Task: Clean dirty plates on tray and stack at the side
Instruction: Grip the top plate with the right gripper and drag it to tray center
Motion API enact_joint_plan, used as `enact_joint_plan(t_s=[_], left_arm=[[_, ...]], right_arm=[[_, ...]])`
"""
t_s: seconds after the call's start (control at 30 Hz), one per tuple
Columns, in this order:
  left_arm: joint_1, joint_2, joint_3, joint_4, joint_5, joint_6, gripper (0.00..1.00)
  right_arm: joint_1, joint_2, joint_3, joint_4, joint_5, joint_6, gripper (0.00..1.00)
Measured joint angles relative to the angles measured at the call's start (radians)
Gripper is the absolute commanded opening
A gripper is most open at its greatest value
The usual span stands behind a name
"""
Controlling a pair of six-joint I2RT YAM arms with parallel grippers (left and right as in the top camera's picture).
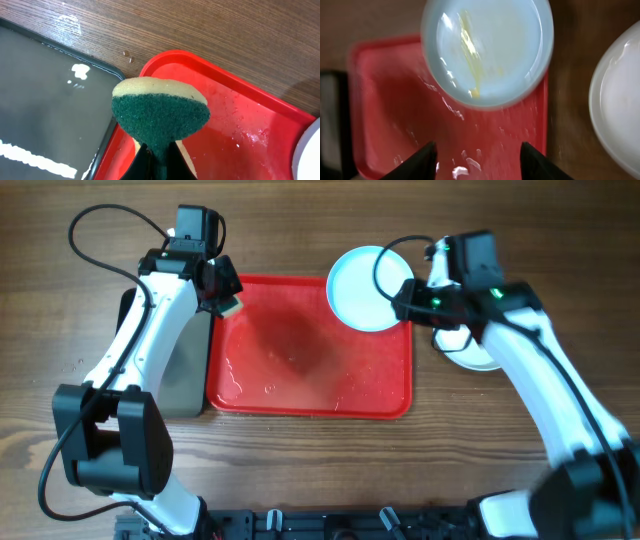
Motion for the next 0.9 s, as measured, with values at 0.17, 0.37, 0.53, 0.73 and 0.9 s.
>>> enact_joint_plan(t_s=[0.17,0.37,0.53,0.73,0.9], left_arm=[[0.0,0.002,-0.001,-0.004,0.0,0.0,0.04],[0.0,0.002,-0.001,-0.003,0.0,0.0,0.04],[0.0,0.002,-0.001,-0.004,0.0,0.0,0.04],[0.0,0.002,-0.002,-0.003,0.0,0.0,0.04],[0.0,0.002,-0.002,-0.003,0.0,0.0,0.04]], right_arm=[[0.064,0.381,0.29,-0.097,0.08,0.092,0.36],[0.066,0.46,0.295,-0.169,0.177,0.142,0.35],[0.066,0.46,0.293,-0.205,0.213,0.145,0.35],[0.066,0.479,0.272,-0.215,0.233,0.141,0.32],[0.085,0.515,0.272,-0.282,0.139,0.045,0.25]])
